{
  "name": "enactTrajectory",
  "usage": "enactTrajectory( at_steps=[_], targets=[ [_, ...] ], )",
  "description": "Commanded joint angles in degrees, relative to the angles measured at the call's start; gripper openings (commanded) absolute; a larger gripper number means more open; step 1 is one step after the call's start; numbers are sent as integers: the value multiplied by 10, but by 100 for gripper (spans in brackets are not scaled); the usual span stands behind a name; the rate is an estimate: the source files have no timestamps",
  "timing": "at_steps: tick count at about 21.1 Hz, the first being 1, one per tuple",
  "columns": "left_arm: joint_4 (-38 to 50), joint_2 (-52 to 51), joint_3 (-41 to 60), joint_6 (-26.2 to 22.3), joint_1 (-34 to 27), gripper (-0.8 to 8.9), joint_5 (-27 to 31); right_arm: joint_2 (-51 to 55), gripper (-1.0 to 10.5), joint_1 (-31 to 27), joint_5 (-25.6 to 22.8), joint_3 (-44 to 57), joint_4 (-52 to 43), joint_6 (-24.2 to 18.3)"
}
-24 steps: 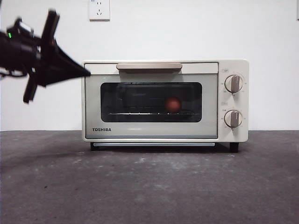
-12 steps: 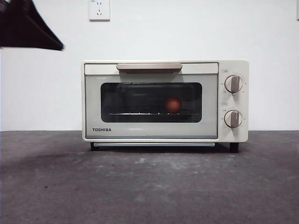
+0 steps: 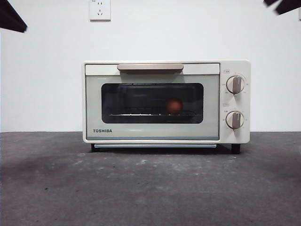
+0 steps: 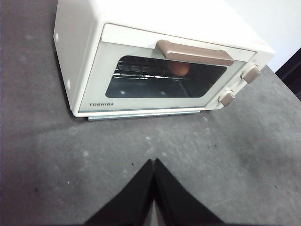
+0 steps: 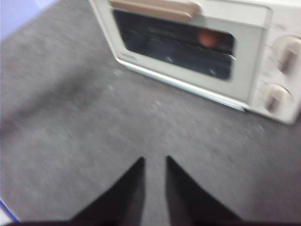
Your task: Eggoven
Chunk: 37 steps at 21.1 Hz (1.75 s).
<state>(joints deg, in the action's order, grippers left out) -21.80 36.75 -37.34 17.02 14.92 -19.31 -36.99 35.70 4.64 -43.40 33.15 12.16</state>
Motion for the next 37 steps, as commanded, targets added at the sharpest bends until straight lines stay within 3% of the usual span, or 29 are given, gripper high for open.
enactTrajectory(
  at_steps=[1, 10, 26, 30, 35, 37],
  targets=[
    [-10, -14, -9, -12, 2, 7, 3, 0, 6, 6, 5, 6, -50, -6],
    [-13, -39, -9, -12, 2, 7, 3, -3, 6, 5, -37, 15, -80, -6],
    [-11, -38, -9, -12, 2, 7, 3, 5, 6, 5, -36, 15, -81, -6],
    [7, -40, -7, -106, 0, 8, 7, 5, 6, 5, -36, 15, -81, -6],
    [59, -82, 8, -193, -37, 8, 109, 5, 6, 5, -36, 15, -81, -6],
    [93, -108, 28, -212, -60, 8, 122, 5, 6, 5, -36, 15, -81, -6]
  ],
)
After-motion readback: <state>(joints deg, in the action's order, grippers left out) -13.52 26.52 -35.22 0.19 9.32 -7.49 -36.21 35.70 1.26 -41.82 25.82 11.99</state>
